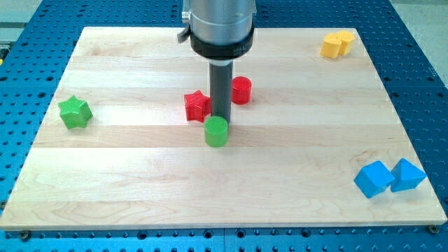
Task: Slide the green circle horizontally to the green star
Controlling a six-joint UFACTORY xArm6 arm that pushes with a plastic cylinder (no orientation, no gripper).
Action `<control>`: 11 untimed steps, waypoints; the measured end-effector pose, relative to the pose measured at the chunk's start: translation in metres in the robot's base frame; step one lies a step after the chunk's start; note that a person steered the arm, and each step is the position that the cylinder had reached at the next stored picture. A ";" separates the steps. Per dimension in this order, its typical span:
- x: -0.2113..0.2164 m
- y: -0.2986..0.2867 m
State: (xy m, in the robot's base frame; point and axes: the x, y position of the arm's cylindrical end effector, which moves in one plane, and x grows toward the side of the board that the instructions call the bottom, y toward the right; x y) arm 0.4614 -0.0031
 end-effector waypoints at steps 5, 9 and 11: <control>0.031 -0.079; 0.023 -0.043; -0.013 -0.092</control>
